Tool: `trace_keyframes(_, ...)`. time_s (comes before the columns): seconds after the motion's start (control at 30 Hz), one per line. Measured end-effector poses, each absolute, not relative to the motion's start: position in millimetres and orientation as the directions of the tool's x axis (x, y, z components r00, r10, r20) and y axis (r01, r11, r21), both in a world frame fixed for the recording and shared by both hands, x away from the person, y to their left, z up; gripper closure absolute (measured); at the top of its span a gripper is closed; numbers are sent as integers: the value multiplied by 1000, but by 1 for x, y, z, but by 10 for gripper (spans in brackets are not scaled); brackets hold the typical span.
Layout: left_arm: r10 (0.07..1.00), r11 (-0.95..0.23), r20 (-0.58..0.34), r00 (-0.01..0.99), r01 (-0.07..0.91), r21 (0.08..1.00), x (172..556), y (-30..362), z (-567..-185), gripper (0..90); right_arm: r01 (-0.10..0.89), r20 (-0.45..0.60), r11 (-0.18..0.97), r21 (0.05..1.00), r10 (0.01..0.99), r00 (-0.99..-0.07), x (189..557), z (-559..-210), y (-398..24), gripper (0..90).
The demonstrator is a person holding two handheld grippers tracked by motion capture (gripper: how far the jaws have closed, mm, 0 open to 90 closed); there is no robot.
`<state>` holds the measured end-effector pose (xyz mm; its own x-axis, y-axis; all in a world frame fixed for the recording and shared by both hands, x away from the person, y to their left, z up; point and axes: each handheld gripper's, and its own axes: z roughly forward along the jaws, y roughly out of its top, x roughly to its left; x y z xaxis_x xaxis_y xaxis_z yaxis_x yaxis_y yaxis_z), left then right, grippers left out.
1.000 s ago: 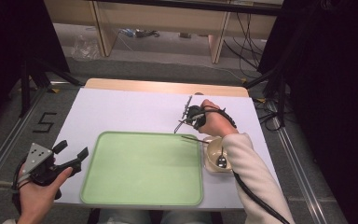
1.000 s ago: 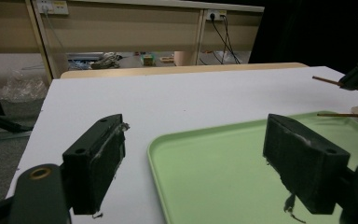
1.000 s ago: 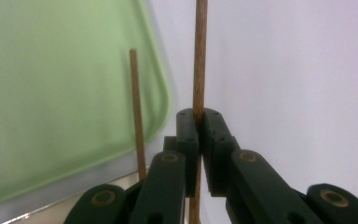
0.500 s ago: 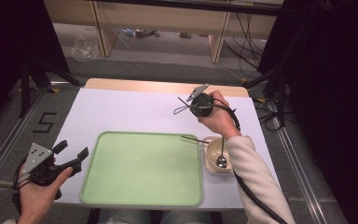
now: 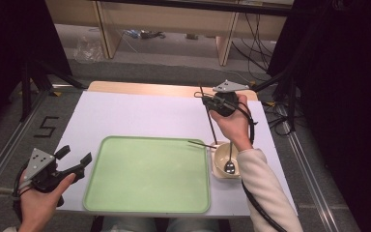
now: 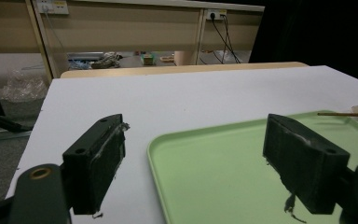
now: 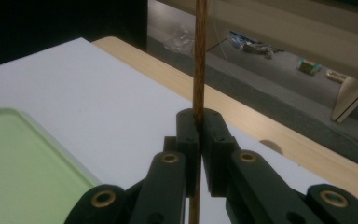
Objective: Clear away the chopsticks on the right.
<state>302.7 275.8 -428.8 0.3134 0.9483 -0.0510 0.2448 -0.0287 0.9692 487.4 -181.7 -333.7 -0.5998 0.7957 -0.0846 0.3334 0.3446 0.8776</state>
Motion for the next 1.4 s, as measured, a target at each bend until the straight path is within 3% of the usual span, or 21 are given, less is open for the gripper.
trace_keyframes(0.2, 949, -24, -56, 310, 248, 968, 303, 275, -429, 204, 339, 59, 149, 929, 844, -534, 471, -334, -192, 874)
trace_keyframes(0.57, 947, -26, -53, 316, 242, 970, 303, 275, -429, 205, 377, 208, -1, 926, 836, -507, 451, -332, -198, 874)
trace_keyframes(0.87, 945, -27, -55, 323, 244, 970, 303, 275, -429, 205, 489, 279, -29, 872, 849, -448, 443, -329, -191, 873)
trace_keyframes(1.4, 945, -22, -64, 321, 255, 967, 303, 274, -429, 205, 675, 273, 57, 735, 887, -372, 441, -333, -177, 873)
